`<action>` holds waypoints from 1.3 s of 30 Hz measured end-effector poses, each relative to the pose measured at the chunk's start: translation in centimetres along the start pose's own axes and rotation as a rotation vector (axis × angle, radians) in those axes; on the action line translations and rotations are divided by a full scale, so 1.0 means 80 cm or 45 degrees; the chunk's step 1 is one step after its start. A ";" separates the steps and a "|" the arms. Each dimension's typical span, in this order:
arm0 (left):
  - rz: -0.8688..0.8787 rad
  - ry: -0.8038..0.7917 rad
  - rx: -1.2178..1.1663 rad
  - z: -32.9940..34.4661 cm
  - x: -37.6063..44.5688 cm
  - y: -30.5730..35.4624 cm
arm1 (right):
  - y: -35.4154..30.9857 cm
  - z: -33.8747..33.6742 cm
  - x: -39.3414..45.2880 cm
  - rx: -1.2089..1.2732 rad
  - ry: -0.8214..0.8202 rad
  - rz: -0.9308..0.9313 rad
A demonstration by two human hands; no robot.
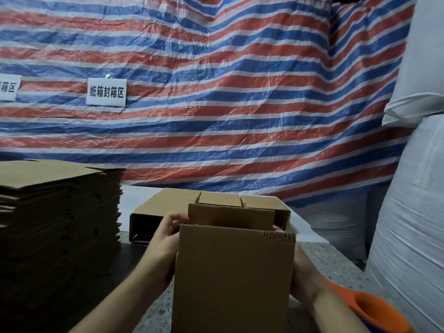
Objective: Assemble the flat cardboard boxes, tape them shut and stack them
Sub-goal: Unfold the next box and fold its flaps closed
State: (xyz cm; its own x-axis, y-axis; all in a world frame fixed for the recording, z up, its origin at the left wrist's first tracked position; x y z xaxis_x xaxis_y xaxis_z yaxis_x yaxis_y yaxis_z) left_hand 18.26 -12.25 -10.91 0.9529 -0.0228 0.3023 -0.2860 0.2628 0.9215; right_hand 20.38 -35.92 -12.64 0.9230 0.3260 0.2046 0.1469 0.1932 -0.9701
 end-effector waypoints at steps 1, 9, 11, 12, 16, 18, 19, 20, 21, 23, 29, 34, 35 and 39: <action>0.004 -0.028 0.063 0.002 -0.002 0.006 | -0.005 0.002 0.000 0.009 -0.026 -0.019; -0.064 -0.206 0.451 -0.011 0.008 0.017 | -0.006 0.002 0.000 0.010 0.004 0.041; -0.177 -0.415 0.321 -0.012 0.012 0.009 | -0.008 0.004 0.000 0.006 0.010 0.040; -0.188 -0.504 0.329 -0.008 0.015 0.008 | -0.006 0.003 0.001 0.000 0.010 0.042; -0.175 -0.518 0.670 0.001 0.013 0.019 | -0.006 0.003 0.002 -0.011 0.018 0.049; -0.104 -0.561 0.769 0.007 0.005 0.024 | -0.005 0.002 0.002 0.018 0.011 0.058; -0.077 -0.566 0.766 0.008 -0.002 0.027 | -0.005 0.002 0.001 0.033 -0.004 0.058; -0.070 -0.546 0.741 0.008 -0.008 0.028 | -0.002 0.000 0.003 0.049 -0.020 0.057; -0.069 -0.508 0.723 0.007 -0.010 0.029 | -0.004 0.001 0.003 0.050 -0.041 0.047; -0.053 -0.406 0.703 0.010 -0.007 0.029 | -0.009 0.004 0.003 0.039 -0.087 -0.002; -0.070 -0.187 0.578 0.008 -0.001 0.018 | 0.002 -0.010 0.006 0.087 0.017 0.072; -0.097 -0.150 0.380 0.005 0.001 0.010 | -0.006 0.004 -0.006 0.054 -0.110 0.099; -0.088 -0.129 0.360 0.005 0.001 0.011 | -0.015 0.004 -0.008 0.041 -0.119 0.047; -0.078 -0.120 0.319 0.004 0.002 0.010 | -0.030 0.020 -0.011 -0.037 -0.335 -0.020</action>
State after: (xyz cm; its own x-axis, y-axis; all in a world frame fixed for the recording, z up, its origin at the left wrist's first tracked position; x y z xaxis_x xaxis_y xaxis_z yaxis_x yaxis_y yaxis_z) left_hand 18.12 -12.33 -10.05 0.9591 -0.1238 0.2546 -0.2552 0.0114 0.9668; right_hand 18.64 -35.24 -10.29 0.7968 0.5532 0.2431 0.1744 0.1747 -0.9691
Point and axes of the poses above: each hand's wrist, its own x-axis towards the middle knuckle, its own z-axis out of the palm, y = z × x, the point moved 8 cm from there along x, towards the middle knuckle, and after that the axes turned 7 degrees about -y, right-handed, at the moved point
